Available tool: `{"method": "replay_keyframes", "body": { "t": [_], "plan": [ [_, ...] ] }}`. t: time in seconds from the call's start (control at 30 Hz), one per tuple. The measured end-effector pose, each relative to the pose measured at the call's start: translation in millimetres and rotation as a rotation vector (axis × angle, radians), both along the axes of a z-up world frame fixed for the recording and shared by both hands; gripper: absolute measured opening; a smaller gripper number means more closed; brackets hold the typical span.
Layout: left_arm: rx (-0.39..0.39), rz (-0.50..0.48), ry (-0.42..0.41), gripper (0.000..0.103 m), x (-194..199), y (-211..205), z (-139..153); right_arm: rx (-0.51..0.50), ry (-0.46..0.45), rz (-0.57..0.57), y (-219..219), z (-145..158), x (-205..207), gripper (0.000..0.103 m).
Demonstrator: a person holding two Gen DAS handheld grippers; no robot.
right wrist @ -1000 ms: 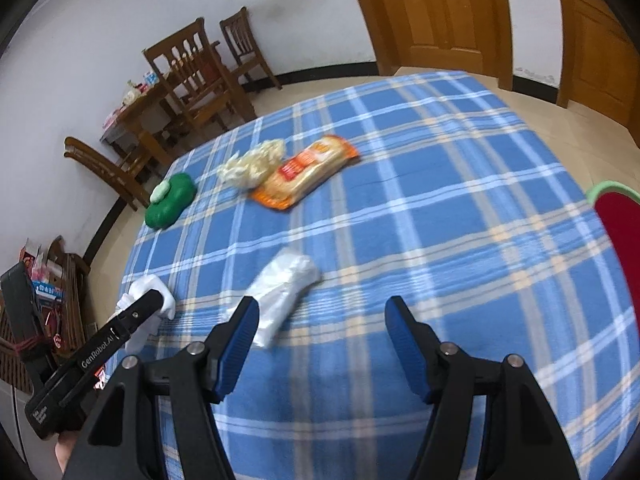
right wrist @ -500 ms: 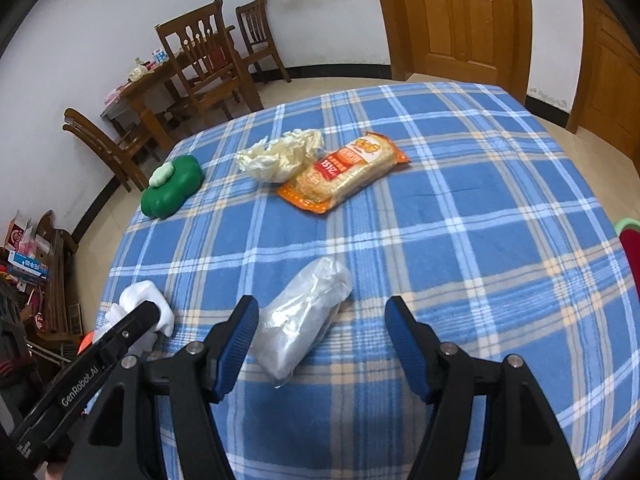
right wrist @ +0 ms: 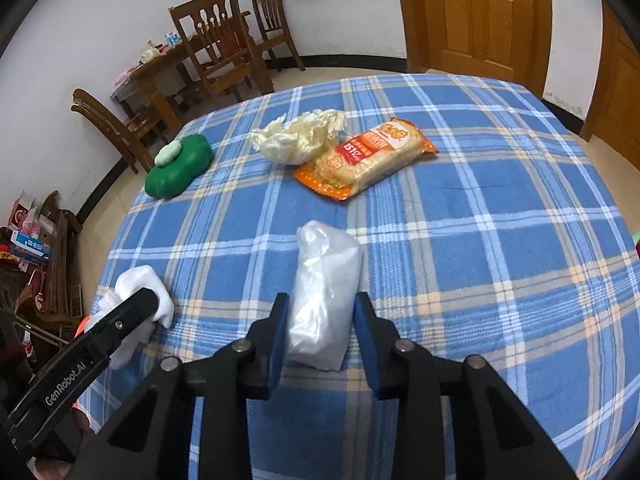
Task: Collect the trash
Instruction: 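Carry the white cloth and clear plastic bag over the red bin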
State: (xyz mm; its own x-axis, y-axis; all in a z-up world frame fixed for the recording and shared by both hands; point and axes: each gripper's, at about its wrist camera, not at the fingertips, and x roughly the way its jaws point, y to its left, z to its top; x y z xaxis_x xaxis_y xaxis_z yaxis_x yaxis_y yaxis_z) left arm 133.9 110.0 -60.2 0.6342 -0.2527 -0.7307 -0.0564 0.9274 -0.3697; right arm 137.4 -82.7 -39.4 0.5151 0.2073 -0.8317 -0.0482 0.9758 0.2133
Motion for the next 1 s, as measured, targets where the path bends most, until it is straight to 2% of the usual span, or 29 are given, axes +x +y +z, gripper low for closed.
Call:
{"method": "replay_keyframes", "body": {
  "t": [0.43, 1.0],
  "plan": [
    [-0.003, -0.036, -0.020, 0.035, -6.7, -22.1, 14.5, 0.020, -0.058, -0.014, -31.4, 20.3, -23.8, 0.033],
    [0.005, -0.133, -0.053, 0.035, -17.6, -69.5, 35.8, 0.036, -0.118, -0.165, -118.0, 39.5, -73.1, 0.033]
  ]
}}
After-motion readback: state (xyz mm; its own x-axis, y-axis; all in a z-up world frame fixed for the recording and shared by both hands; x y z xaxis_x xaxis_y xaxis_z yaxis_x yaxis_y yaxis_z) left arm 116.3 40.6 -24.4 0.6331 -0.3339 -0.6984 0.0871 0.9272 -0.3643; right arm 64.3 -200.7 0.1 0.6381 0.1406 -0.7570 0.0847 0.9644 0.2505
